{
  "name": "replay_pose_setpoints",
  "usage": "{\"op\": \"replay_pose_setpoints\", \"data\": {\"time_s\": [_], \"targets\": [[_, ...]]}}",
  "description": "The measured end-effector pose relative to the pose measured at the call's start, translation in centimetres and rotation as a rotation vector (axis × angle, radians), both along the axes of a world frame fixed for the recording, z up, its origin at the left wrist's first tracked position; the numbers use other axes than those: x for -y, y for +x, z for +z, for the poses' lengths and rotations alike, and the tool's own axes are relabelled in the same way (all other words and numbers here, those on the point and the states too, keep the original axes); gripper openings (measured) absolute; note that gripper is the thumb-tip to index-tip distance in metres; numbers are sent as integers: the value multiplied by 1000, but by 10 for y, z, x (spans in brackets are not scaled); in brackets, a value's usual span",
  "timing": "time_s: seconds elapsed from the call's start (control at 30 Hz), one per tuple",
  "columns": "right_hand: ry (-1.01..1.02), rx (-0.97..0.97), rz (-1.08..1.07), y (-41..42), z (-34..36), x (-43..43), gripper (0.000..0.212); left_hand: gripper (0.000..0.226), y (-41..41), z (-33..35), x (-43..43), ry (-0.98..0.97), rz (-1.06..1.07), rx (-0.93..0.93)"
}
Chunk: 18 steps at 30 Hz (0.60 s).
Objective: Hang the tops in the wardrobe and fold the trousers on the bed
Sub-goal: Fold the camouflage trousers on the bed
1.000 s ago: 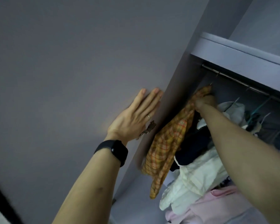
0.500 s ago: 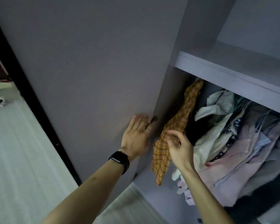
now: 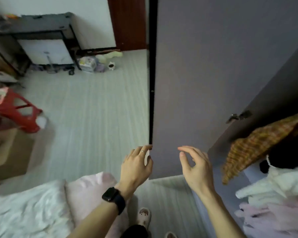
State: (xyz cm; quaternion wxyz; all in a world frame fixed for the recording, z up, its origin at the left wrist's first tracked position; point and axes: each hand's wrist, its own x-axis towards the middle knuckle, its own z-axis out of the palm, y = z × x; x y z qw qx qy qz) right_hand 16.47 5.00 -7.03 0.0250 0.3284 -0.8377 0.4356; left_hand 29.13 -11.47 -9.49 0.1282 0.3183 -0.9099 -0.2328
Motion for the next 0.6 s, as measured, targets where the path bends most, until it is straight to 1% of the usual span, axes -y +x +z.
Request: {"op": "replay_pose_setpoints", "data": {"time_s": [0.07,0.2,0.27,0.4,0.6], "targets": [[29,21,153,15,2,26,18,43,35,-2,10,-14,168,10],[104,54,592,71,7,79,17,44,131,5,10,-57,575,53],[145,30,786,108,11,99,17,45,182,12,-1,-67,771,71],[85,-7,1063,191,25,124,15,46,283,32,-37,-95,1081,125],[23,6,1454,337,40,137,17,46,428,59,-108,-132,1500,145]]}}
